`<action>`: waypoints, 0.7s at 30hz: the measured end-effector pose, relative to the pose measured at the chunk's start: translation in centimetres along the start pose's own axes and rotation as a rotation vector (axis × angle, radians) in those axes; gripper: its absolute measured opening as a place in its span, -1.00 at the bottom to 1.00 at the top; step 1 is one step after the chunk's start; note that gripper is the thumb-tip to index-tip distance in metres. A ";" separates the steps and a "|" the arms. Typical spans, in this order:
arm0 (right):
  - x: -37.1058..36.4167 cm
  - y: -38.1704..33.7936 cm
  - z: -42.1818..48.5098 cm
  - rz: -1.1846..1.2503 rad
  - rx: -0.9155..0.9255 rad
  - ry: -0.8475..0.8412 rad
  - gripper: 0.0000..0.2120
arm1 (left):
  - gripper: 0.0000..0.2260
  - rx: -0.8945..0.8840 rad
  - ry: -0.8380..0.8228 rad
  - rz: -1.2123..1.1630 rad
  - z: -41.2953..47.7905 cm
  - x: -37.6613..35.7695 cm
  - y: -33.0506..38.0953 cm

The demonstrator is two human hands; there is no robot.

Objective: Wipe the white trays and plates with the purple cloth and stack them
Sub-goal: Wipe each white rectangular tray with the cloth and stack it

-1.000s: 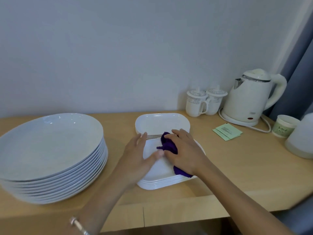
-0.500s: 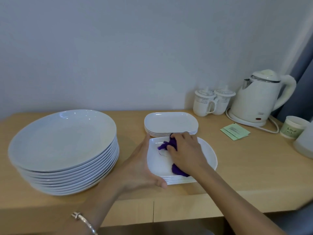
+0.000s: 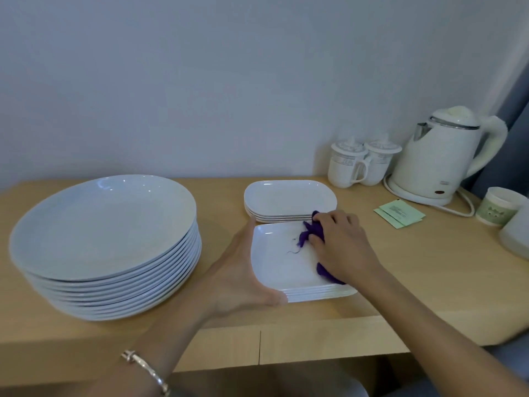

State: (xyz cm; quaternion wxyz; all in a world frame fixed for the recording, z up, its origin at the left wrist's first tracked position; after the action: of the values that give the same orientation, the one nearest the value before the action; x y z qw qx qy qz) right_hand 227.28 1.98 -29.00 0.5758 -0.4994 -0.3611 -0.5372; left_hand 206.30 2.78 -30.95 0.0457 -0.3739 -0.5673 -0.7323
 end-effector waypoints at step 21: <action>-2.1 -6.9 0.2 0.157 0.106 -0.051 -0.62 | 0.07 -0.006 -0.013 -0.073 -0.1 -0.2 0.7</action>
State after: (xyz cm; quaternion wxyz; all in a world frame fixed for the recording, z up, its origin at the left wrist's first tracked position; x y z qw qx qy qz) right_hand 220.18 3.27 -29.65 0.6322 -0.5087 -0.3634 -0.4577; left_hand 206.76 2.41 -30.57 0.0143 -0.3578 -0.5784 -0.7329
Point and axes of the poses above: each hand's wrist, its own z-axis towards the middle knuckle, its own x-axis out of the back of the hand, y = z × x, the point moved 1 cm from there along z, towards the middle knuckle
